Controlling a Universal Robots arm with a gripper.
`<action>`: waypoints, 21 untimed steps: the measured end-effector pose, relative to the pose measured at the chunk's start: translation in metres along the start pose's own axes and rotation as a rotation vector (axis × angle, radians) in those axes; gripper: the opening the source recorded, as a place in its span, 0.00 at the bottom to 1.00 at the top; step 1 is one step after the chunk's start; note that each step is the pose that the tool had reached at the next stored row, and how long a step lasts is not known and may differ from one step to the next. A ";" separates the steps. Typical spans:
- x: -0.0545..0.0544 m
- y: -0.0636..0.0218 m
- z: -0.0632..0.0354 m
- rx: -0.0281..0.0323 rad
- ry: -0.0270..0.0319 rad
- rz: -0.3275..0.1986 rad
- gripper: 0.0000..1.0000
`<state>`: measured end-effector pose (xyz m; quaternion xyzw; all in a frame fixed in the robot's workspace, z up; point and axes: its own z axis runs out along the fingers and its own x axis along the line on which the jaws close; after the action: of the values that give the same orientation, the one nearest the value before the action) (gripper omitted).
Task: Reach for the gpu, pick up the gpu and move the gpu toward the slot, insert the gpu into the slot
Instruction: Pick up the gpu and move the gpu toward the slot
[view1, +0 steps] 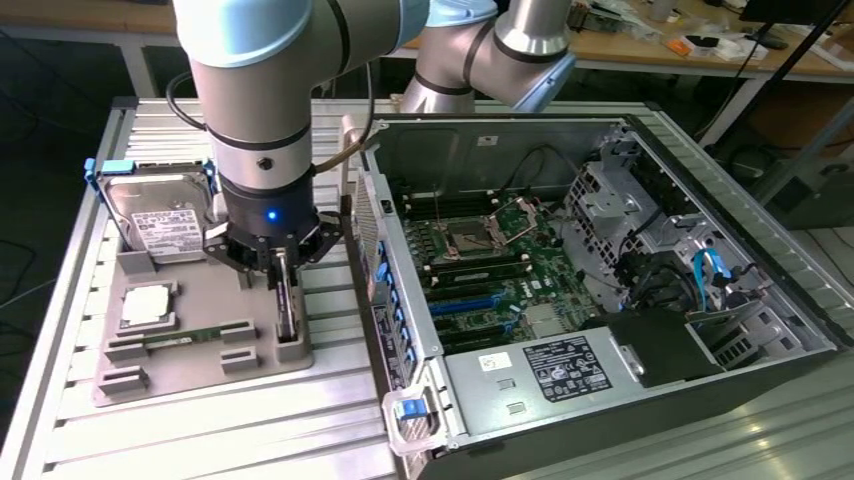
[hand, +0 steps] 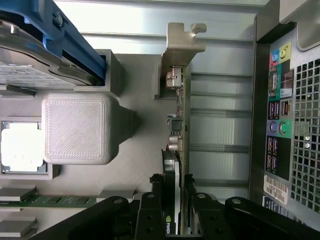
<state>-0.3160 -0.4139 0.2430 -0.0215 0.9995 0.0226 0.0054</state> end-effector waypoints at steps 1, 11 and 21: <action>0.000 0.0001 -0.0013 0.0000 0.0000 0.000 0.27; 0.000 0.0006 -0.0143 0.0000 0.0000 0.000 0.27; -0.001 0.0024 -0.0532 -0.0001 -0.0001 0.000 0.27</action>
<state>-0.3160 -0.4139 0.2962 -0.0215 0.9995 0.0227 0.0054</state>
